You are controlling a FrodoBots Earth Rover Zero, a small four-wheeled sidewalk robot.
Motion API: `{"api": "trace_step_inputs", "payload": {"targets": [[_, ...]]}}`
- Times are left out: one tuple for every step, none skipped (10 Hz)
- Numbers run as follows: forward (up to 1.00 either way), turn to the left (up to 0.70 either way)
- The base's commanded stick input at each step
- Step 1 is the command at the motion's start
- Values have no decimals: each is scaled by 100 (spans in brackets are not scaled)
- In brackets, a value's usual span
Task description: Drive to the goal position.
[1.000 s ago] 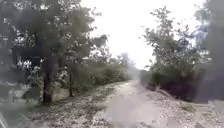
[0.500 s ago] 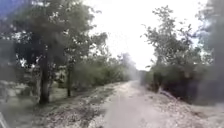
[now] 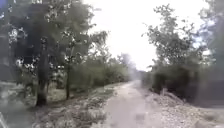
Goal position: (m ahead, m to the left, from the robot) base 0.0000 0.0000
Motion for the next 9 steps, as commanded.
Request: {"api": "trace_step_inputs", "payload": {"targets": [[45,0],[45,0],[45,0],[45,0],[45,0],[45,0],[45,0],[45,0],[45,0]]}}
